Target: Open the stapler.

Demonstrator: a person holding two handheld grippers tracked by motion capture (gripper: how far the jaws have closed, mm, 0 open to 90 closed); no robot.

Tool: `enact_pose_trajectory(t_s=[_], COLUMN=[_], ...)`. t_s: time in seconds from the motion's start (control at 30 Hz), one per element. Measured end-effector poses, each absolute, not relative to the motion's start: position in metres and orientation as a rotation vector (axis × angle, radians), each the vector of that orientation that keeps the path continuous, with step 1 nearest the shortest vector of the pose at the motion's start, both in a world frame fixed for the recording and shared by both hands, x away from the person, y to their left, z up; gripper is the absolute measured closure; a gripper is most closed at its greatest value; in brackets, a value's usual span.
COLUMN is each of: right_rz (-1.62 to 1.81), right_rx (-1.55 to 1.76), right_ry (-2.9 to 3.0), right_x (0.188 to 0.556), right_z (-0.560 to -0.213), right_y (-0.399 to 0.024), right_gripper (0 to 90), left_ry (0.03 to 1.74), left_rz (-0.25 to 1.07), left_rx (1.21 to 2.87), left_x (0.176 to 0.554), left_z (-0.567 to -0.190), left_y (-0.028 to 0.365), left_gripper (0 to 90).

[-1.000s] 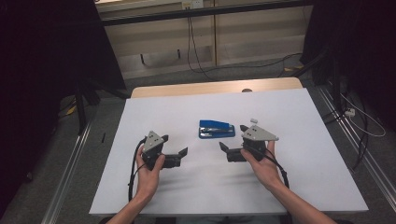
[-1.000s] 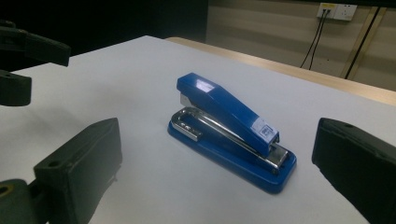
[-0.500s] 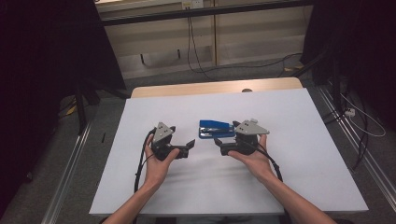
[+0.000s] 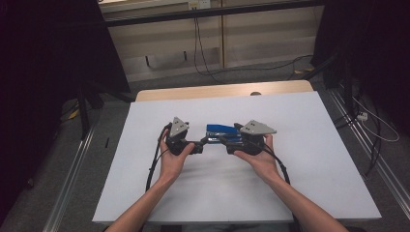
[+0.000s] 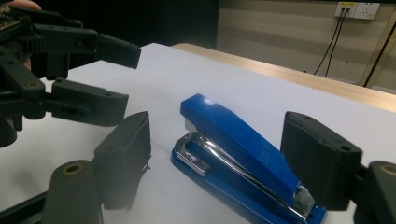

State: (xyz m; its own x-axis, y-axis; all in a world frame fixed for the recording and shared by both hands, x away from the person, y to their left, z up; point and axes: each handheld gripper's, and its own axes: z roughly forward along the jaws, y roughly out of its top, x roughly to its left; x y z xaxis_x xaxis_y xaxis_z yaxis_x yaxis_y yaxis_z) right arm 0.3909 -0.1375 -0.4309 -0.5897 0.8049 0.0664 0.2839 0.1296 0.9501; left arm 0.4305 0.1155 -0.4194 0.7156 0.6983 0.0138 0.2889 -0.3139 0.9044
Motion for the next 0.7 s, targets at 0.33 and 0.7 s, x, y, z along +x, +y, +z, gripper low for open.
enact_pose_trajectory(t_s=[0.33, 0.7], right_rz=[1.505, 1.516], right_rx=[1.026, 1.001], right_ry=[1.982, 2.022], right_x=[0.392, 0.394], right_z=[-0.435, -0.437], right_y=[-0.138, -0.142], right_gripper=[56.9, 90.0], left_ry=[0.797, 0.85], left_rz=[0.419, 0.494], left_rx=[1.978, 1.967], left_x=[0.431, 0.435], left_z=[-0.43, -0.432], left_y=[0.12, 0.12], left_gripper=[4.3, 4.4])
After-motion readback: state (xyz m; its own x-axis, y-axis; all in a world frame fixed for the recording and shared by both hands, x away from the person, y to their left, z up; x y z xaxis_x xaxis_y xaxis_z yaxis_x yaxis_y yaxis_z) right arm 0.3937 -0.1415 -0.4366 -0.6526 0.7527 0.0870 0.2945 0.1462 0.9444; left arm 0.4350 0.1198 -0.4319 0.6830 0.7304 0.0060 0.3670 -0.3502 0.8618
